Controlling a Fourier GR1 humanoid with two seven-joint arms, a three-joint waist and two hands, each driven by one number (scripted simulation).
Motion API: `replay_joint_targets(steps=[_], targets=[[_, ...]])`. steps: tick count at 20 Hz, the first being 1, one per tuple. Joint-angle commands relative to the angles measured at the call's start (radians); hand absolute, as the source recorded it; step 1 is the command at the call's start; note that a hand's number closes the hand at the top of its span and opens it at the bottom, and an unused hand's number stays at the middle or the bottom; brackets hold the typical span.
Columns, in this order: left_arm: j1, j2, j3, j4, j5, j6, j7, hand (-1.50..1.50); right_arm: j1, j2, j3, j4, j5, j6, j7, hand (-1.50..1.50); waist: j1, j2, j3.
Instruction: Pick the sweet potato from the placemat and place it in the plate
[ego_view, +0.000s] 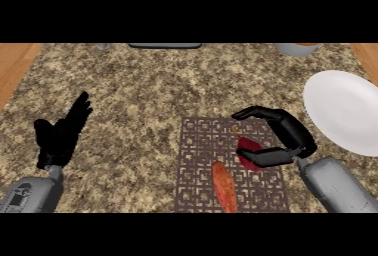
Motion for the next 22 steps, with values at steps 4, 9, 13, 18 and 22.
replay_joint_targets(steps=[4,9,13,18,22], targets=[[-0.022,0.009,0.022,-0.071,0.027,-0.008,0.100,0.00,-0.006,-0.016,0.093,0.247,0.179,0.188,-0.343,-1.50,0.004,0.001,0.005],[0.024,-0.008,0.026,-0.113,0.017,-0.001,0.105,0.00,-0.011,-0.090,0.110,0.255,0.334,0.156,-0.407,-1.50,-0.008,-0.005,0.004],[0.068,-0.035,0.028,-0.118,-0.009,0.004,0.077,0.00,-0.049,-0.076,0.095,0.198,0.395,0.161,-0.307,-1.50,-0.013,-0.005,0.003],[-0.021,-0.052,0.046,-0.028,-0.035,-0.010,0.071,0.00,-0.027,-0.085,0.110,0.010,0.448,0.212,-0.128,-1.50,-0.024,-0.005,0.002],[0.043,-0.066,0.043,-0.090,-0.033,-0.011,0.074,0.00,-0.021,-0.079,0.159,0.052,0.558,0.215,-0.099,-1.50,-0.015,-0.005,0.003]])
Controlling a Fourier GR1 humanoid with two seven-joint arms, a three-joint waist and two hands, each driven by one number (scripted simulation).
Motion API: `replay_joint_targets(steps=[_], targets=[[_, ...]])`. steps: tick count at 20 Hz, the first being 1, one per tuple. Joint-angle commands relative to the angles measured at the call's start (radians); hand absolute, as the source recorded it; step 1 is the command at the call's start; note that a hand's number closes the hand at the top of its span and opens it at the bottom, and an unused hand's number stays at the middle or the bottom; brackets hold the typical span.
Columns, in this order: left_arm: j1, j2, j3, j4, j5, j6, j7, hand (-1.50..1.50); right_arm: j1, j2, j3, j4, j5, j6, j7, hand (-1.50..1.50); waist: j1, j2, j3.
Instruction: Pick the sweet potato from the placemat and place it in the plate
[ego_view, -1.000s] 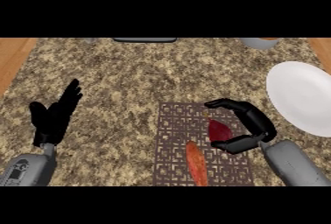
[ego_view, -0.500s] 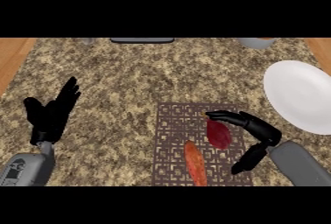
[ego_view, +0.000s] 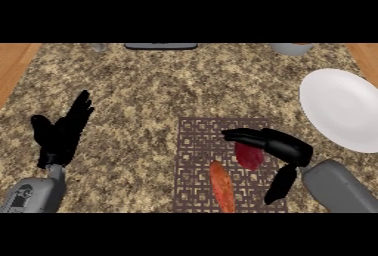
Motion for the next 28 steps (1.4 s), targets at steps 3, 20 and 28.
replay_joint_targets(steps=[3,20,28], targets=[[-0.011,-0.005,0.025,0.036,-0.009,-0.027,-0.015,0.00,0.031,0.012,0.054,-0.097,0.158,-0.009,0.116,-1.50,-0.004,0.000,0.000],[-0.017,-0.068,0.034,-0.044,-0.083,-0.010,0.066,0.00,0.016,0.200,0.079,-0.119,0.463,0.124,0.346,-1.50,0.001,0.001,0.001],[0.042,-0.067,0.099,-0.028,-0.074,-0.089,-0.003,0.00,-0.023,0.269,0.009,0.009,0.616,0.110,0.272,-1.50,0.003,0.002,0.000]])
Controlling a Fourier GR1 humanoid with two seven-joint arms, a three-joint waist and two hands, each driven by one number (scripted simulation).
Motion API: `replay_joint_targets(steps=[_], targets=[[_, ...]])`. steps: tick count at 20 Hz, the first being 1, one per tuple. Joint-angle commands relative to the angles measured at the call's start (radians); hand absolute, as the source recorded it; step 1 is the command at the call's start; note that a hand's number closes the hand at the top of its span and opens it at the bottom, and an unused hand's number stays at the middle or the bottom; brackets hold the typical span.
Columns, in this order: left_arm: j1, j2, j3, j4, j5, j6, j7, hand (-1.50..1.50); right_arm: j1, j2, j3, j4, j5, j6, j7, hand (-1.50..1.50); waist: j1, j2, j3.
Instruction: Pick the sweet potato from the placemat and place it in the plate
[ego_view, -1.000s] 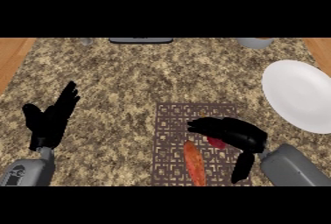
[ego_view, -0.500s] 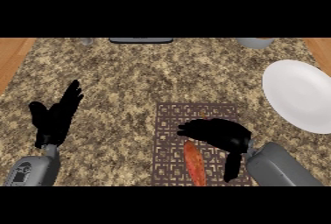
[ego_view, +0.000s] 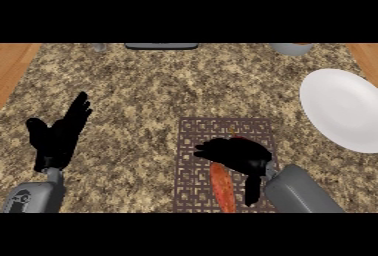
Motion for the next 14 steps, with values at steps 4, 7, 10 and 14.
replay_joint_targets(steps=[4,7,10,14], targets=[[-0.057,-0.004,0.047,0.056,-0.017,-0.029,0.009,0.00,-0.030,0.118,-0.032,0.104,0.124,-0.008,-0.006,-1.50,0.000,0.001,0.000],[0.013,-0.033,0.021,-0.024,-0.025,-0.027,0.020,0.00,0.015,0.059,-0.016,0.095,0.169,-0.006,-0.068,-1.50,0.002,0.000,0.000],[-0.028,-0.056,0.021,0.058,-0.061,0.000,-0.026,0.00,0.009,0.083,0.027,0.104,0.210,0.017,-0.081,1.50,-0.001,0.001,0.000],[-0.002,-0.040,0.030,0.006,-0.050,-0.024,-0.009,0.00,0.029,0.077,0.062,0.066,0.228,0.005,-0.163,1.50,0.002,0.000,0.000]])
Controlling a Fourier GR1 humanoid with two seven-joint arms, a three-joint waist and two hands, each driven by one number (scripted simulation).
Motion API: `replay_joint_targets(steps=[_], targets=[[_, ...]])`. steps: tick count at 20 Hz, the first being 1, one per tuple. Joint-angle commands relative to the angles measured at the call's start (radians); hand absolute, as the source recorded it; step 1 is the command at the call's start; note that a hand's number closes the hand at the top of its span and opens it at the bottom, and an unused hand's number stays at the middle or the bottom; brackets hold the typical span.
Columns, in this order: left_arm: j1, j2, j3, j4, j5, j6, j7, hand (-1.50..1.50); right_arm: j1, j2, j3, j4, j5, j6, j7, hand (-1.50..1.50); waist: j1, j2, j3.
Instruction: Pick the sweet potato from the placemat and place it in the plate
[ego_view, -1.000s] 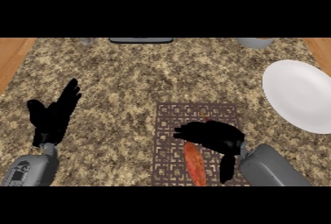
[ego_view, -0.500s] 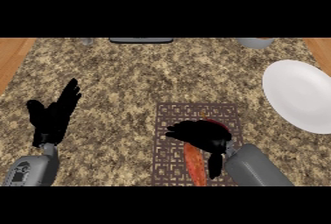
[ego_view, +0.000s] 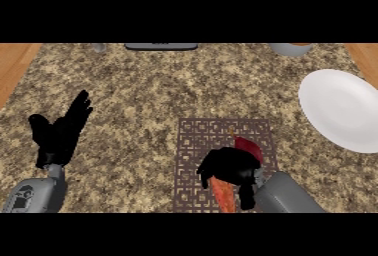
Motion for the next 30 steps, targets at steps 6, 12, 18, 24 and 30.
replay_joint_targets(steps=[6,12,18,24,30], targets=[[0.014,-0.016,0.009,-0.027,-0.022,-0.001,0.007,0.00,0.110,0.011,-0.014,-0.065,0.027,0.009,-0.059,1.50,-0.003,0.005,0.003],[-0.010,-0.025,0.019,0.001,-0.015,0.004,-0.019,0.00,0.029,0.105,-0.266,0.056,0.017,-0.173,0.129,1.50,-0.010,0.009,0.004],[0.007,-0.013,0.024,0.005,-0.015,-0.005,-0.020,0.00,-0.105,0.150,-0.589,0.090,0.055,-0.386,0.580,1.50,-0.011,0.013,0.002],[-0.009,-0.011,0.010,0.004,-0.018,-0.015,0.009,0.00,-0.256,0.137,-0.660,0.037,0.262,-0.708,0.826,1.50,0.011,0.007,0.002],[-0.053,-0.010,0.022,0.017,-0.017,-0.008,0.023,0.00,-0.384,0.107,-0.762,0.164,0.398,-0.873,1.020,1.50,0.017,0.014,0.003]])
